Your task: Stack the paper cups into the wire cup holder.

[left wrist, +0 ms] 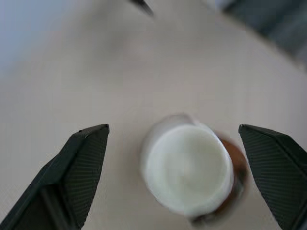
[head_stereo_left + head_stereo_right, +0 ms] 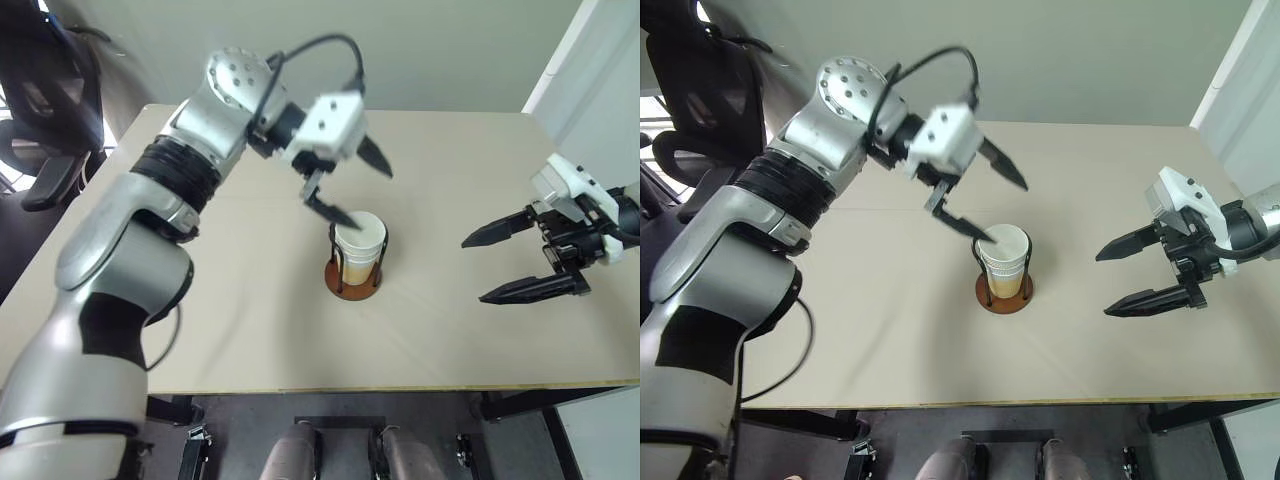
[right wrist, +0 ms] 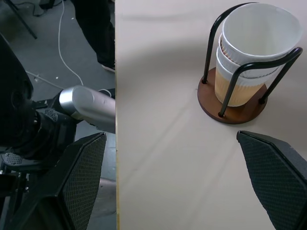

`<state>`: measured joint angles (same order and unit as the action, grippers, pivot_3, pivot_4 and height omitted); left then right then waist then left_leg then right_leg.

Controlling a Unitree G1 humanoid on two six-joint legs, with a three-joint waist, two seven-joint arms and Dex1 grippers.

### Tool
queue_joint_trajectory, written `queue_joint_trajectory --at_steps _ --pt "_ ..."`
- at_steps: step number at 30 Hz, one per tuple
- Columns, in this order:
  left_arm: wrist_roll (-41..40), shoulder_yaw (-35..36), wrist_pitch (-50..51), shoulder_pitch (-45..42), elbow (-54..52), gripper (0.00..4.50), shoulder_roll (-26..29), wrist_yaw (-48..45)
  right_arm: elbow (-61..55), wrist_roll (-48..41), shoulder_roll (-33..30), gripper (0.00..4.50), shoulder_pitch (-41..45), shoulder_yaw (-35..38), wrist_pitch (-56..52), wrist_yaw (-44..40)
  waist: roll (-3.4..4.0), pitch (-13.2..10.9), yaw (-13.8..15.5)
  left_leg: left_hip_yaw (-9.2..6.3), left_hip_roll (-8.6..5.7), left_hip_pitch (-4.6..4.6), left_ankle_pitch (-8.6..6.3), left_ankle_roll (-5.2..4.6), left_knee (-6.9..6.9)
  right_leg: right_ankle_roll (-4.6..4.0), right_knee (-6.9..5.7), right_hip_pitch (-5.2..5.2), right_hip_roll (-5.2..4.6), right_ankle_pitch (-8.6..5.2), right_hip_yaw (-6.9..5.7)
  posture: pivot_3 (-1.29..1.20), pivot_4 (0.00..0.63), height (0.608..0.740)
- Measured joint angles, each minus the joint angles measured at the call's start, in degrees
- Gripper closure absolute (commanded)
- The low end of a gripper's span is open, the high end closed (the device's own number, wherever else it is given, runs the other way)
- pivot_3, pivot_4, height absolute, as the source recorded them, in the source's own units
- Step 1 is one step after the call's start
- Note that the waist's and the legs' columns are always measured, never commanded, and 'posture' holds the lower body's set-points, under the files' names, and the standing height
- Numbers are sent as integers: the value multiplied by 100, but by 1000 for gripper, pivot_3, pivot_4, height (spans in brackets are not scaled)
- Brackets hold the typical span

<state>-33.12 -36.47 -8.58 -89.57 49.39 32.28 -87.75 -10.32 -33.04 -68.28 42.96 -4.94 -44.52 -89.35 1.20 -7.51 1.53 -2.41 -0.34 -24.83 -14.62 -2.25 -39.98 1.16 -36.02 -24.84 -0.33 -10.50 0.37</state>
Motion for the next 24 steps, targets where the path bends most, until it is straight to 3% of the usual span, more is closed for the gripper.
queue_joint_trajectory --at_steps 4,7,14,24 --pt "-232 1565 990 198 34 49 14 1263 128 7 282 0 -21 31 -5 289 14 1 -45 7 2 15 5 7 3 1 2 8 3 0 13 0 150 740" --pt "-104 2281 1420 835 -184 49 208 2102 561 147 577 0 74 21 98 586 36 0 -91 21 -3 59 15 12 18 3 1 32 14 -1 41 0 150 740" --pt "607 3186 1600 2433 -856 49 312 3482 2366 750 1375 0 935 50 533 1435 40 -6 -105 27 -3 75 50 4 17 4 -6 34 15 11 67 0 150 740" --pt "1444 3864 1256 3524 -1216 49 461 4500 4307 1479 2534 0 1288 553 1761 3296 41 -6 -76 28 -8 74 59 11 40 -9 -9 21 10 20 69 0 150 740"
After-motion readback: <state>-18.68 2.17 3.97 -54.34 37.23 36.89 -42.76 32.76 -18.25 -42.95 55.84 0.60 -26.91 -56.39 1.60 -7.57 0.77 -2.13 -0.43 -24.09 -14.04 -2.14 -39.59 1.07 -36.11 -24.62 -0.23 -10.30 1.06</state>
